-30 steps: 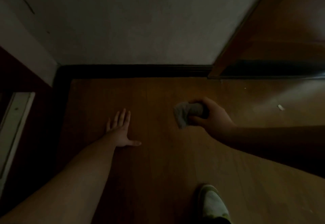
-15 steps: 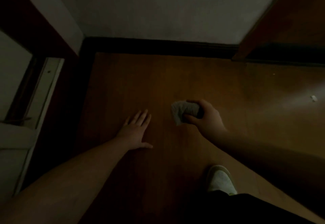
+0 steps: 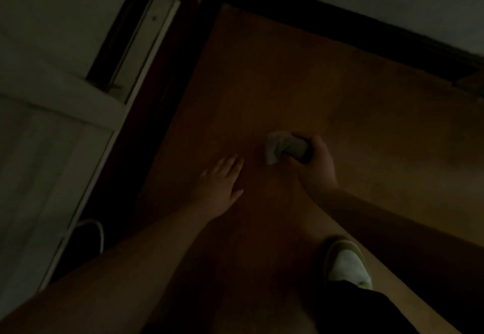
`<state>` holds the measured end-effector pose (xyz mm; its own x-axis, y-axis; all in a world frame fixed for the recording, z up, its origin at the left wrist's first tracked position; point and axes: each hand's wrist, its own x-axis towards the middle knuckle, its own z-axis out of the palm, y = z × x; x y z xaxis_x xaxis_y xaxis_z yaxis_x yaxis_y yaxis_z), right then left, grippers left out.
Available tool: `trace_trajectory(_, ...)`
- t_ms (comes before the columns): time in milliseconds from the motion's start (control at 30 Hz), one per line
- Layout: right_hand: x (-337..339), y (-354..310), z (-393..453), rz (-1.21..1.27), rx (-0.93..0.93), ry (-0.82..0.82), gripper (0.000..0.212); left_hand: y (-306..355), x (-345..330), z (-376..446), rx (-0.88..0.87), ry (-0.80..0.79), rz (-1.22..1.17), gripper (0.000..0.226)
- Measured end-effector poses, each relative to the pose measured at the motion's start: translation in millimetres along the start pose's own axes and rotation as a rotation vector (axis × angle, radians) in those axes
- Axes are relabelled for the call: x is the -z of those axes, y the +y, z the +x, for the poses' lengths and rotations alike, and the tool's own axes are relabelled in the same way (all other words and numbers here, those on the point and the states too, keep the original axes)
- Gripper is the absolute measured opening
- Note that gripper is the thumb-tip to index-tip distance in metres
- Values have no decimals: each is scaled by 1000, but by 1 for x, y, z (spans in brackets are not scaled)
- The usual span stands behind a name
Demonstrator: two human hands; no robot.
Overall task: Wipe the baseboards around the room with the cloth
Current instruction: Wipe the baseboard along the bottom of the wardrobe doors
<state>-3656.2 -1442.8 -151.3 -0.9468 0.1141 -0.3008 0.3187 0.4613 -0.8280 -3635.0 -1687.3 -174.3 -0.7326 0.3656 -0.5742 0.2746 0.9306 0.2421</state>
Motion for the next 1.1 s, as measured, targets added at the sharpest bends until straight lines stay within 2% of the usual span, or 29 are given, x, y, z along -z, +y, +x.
trace_trajectory(100, -22, 9, -19, 25, -13, -35, 54, -1, -27, -37, 104, -84, -24, 81)
trace_trajectory(233, -36, 14, -29, 10, -2, -136, 53, -16, -42, -61, 76, -87, -25, 89)
trace_trajectory(400, -28, 20, -3, -107, 113, -261, 47, -41, -21, -36, 14, -28, -10, 93)
trace_trajectory(600, -36, 16, 37, -123, 227, -351, 41, -45, 6, -7, 41, -44, 28, 101)
trace_trajectory(800, -48, 10, 71, -145, 370, -437, 45, -61, 11, 9, 103, -25, 68, 111)
trace_trajectory(967, -54, 21, 76, -232, 417, -395, 62, -57, 2, 10, 120, 15, 74, 114)
trace_trajectory(1100, -59, 20, 72, -238, 425, -368, 62, -51, 9, 11, 171, -29, 42, 102)
